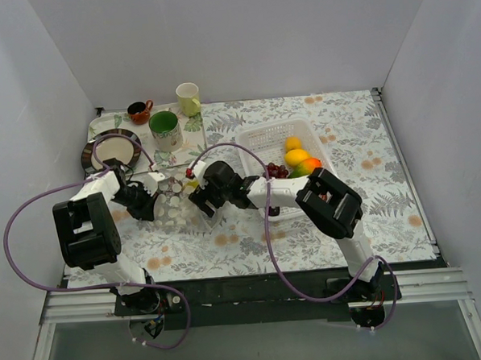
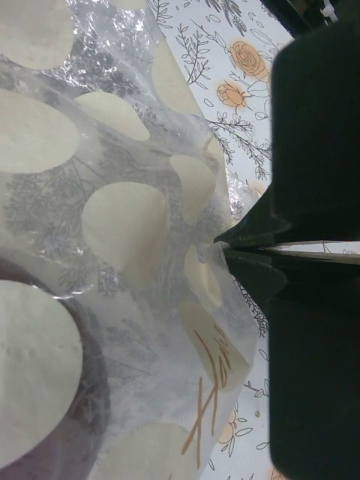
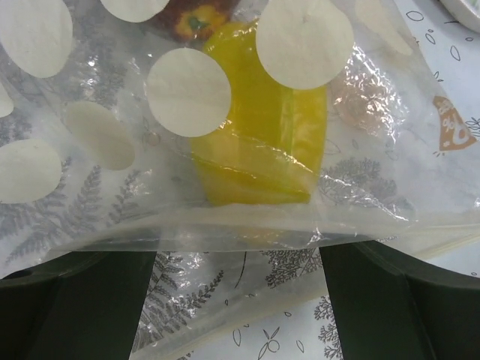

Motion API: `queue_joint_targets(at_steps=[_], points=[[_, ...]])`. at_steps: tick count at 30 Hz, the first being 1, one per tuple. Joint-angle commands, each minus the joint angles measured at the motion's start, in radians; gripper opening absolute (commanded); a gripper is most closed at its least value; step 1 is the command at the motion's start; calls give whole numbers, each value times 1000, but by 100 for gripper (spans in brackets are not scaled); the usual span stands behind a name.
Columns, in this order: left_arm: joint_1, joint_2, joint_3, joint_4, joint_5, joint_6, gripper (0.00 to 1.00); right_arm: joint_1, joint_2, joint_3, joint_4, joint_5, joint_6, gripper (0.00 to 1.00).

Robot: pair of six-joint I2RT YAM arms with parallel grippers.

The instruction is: Open the zip-top bag and remove the fake food

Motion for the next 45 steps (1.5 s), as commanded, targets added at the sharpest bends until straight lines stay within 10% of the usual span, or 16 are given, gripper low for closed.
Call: queue_joint_targets(at_steps=[1,24,32,45], points=[[3,-11,8,-3,2,23,0,-6,11,13,107,-65,43,91],[1,56,93,-162,-4,80,0,49,87,12,377,50,4,94],[1,68,106,-156,1,66,0,45,72,-45,396,-23,34,44],[6,-31,199,-17,48,-92,0,52,-365,-512,491,38,143,1]])
